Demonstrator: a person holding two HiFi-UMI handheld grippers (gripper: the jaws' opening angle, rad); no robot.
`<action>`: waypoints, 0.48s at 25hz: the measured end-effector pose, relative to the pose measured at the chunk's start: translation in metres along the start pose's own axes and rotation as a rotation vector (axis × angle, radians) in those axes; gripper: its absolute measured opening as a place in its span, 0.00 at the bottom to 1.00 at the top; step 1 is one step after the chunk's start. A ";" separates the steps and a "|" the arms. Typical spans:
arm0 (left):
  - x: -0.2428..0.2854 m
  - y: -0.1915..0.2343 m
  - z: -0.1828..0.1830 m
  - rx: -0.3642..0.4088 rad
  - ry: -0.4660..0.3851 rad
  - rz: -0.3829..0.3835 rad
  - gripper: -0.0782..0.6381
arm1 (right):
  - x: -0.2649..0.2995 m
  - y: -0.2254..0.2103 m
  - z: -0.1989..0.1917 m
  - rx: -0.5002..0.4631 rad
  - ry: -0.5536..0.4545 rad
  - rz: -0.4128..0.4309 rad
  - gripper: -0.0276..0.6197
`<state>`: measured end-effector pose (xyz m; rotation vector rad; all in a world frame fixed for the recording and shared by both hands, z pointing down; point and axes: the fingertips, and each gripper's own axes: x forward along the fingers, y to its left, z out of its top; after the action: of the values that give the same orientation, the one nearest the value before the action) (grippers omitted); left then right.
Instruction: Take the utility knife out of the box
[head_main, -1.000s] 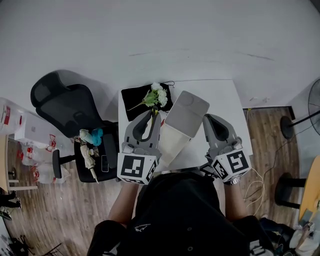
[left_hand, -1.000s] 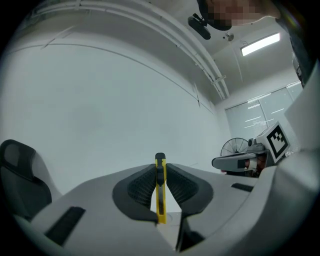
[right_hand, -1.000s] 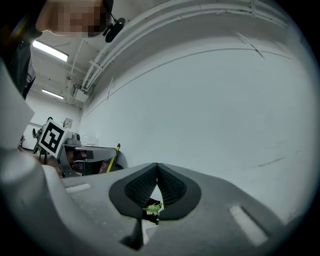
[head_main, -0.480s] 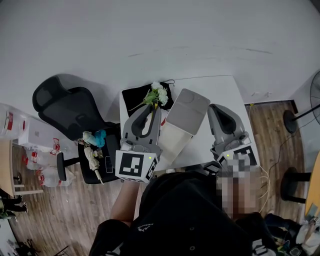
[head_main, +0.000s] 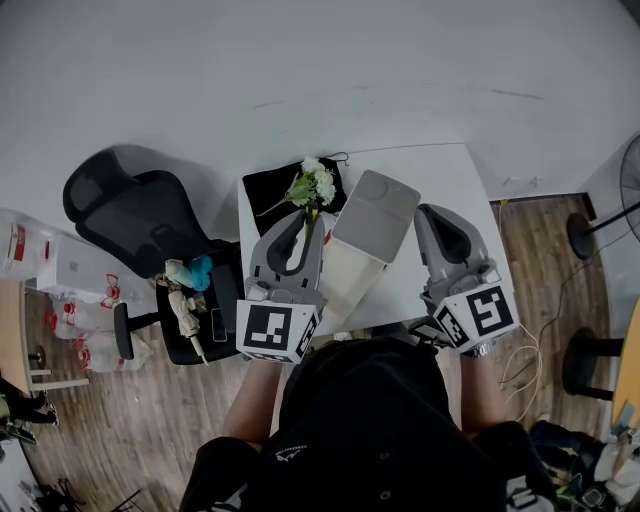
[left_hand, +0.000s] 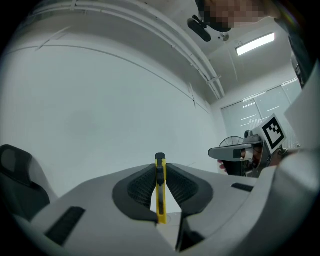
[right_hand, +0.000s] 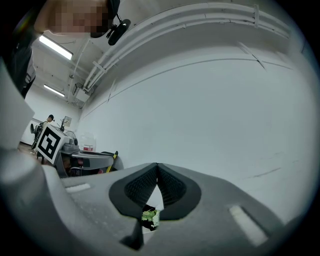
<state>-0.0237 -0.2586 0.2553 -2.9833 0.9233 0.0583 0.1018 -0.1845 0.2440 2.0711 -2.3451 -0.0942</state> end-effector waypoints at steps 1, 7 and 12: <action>0.000 0.001 0.000 -0.001 -0.001 0.001 0.20 | 0.001 0.000 0.000 0.004 0.000 0.000 0.05; -0.004 0.003 -0.003 -0.010 0.003 0.004 0.20 | 0.002 0.004 -0.005 0.024 0.007 0.004 0.05; -0.005 0.005 -0.008 -0.015 0.008 0.007 0.20 | 0.004 0.007 -0.006 0.026 0.007 0.012 0.05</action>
<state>-0.0309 -0.2603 0.2637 -2.9966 0.9378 0.0538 0.0950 -0.1873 0.2503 2.0653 -2.3668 -0.0559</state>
